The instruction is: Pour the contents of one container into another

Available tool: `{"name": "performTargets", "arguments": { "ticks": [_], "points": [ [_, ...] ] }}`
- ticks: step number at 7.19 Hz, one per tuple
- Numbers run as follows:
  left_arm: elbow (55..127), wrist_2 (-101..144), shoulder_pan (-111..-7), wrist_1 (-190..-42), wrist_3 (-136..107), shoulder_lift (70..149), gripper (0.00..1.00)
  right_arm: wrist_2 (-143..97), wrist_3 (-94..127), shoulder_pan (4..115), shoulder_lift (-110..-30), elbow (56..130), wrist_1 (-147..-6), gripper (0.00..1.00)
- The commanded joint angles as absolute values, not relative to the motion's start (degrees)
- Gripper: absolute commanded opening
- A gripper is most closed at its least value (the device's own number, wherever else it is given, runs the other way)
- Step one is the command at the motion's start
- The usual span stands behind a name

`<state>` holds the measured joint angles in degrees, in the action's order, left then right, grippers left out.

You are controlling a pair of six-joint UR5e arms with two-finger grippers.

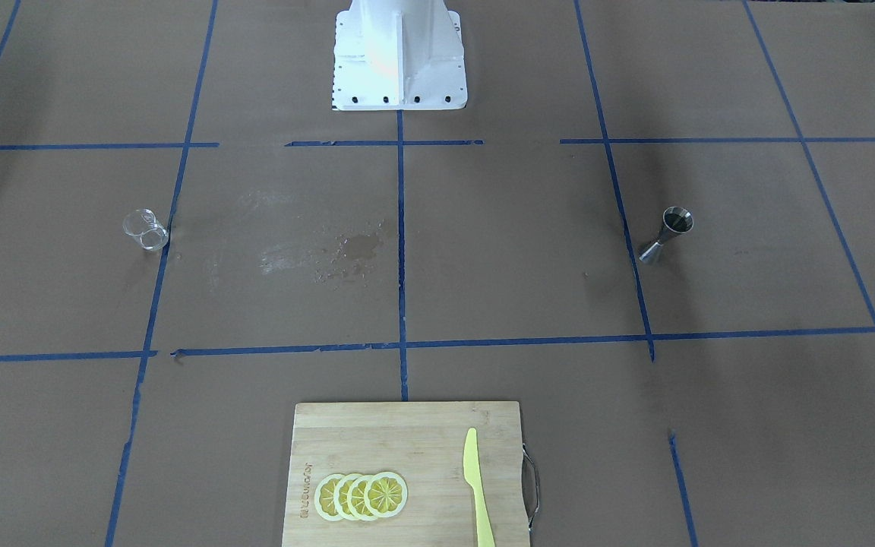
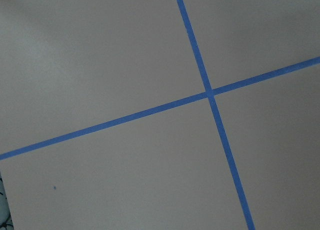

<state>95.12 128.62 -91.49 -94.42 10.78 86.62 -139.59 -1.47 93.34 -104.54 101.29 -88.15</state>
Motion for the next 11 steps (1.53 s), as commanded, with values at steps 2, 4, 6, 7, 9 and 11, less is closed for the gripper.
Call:
{"name": "performTargets", "arguments": {
  "ticks": [2,4,6,7,9,11],
  "points": [
    [95.27,128.85,-91.49,-94.48,10.55,86.4,1.0,-139.75,3.59,93.34,-104.24,103.27,-88.33,1.0],
    [95.1,131.92,-91.49,-94.48,10.55,85.53,1.0,-139.48,5.8,93.16,-104.15,103.97,-88.33,1.0],
    [95.1,131.92,-91.49,-94.48,10.63,85.52,1.0,-138.43,5.89,92.73,-103.19,104.5,-88.68,1.0],
    [95.01,131.92,-91.49,-94.74,10.63,85.52,1.0,-137.99,5.89,92.38,-103.1,104.5,-88.68,1.0],
    [95.01,131.92,-91.49,-94.75,10.63,85.52,1.0,-138.08,5.89,92.37,-103.09,104.5,-88.68,1.0],
    [95.1,131.92,-91.49,-94.75,10.63,85.52,1.0,-138.08,5.8,92.37,-103.1,104.5,-88.68,1.0]
  ]
}}
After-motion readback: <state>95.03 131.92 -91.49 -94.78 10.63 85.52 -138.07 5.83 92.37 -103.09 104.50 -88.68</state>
